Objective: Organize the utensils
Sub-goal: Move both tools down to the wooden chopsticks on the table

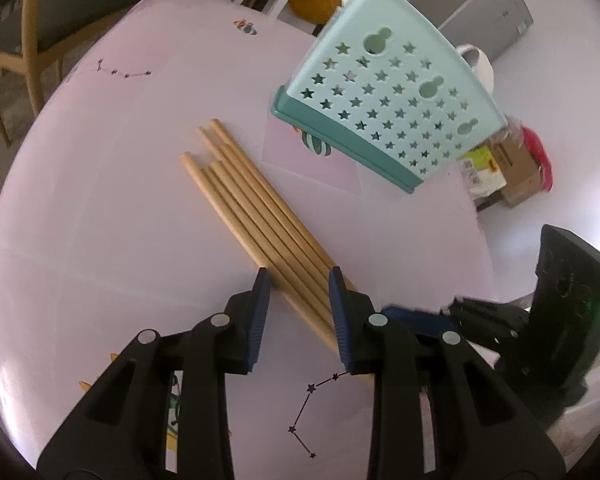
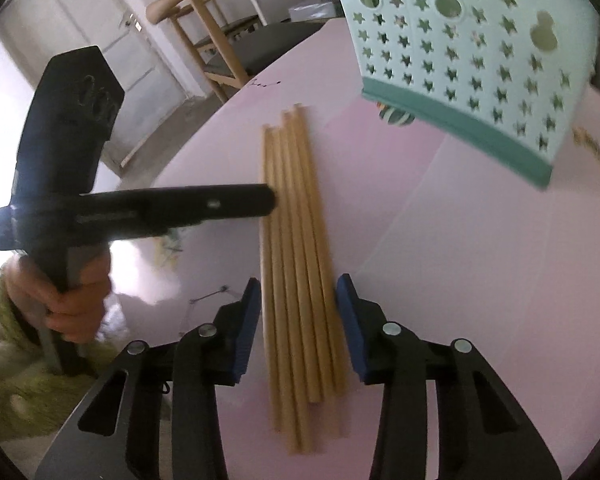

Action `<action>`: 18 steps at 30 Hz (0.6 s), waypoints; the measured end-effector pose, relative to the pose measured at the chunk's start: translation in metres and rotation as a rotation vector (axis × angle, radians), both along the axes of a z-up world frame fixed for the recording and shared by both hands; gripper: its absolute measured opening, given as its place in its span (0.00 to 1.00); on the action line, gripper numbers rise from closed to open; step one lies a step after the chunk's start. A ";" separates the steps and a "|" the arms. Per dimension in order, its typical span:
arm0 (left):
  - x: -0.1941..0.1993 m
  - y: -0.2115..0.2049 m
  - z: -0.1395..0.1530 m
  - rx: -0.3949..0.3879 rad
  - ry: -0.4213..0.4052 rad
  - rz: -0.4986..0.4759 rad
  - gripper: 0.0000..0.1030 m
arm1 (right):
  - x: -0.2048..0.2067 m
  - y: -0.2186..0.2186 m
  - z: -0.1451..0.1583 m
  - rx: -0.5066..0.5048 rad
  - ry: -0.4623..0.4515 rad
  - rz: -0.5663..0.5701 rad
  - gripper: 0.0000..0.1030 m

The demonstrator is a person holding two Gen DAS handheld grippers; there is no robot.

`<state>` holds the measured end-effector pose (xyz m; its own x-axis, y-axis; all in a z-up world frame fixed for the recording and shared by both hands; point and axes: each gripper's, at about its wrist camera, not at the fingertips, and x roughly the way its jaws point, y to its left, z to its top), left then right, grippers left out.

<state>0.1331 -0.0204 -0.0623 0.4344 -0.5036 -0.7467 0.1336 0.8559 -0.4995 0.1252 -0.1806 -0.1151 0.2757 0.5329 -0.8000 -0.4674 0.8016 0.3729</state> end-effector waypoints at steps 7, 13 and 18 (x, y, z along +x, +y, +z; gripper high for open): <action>0.007 -0.009 0.001 0.045 -0.011 -0.070 0.26 | -0.017 0.021 -0.004 0.078 0.054 -0.050 0.35; 0.001 -0.020 0.008 0.177 -0.064 -0.133 0.26 | -0.020 0.025 -0.001 0.031 0.035 -0.091 0.35; -0.007 -0.019 0.018 0.263 -0.108 -0.141 0.26 | -0.021 -0.007 0.003 -0.031 0.024 -0.202 0.36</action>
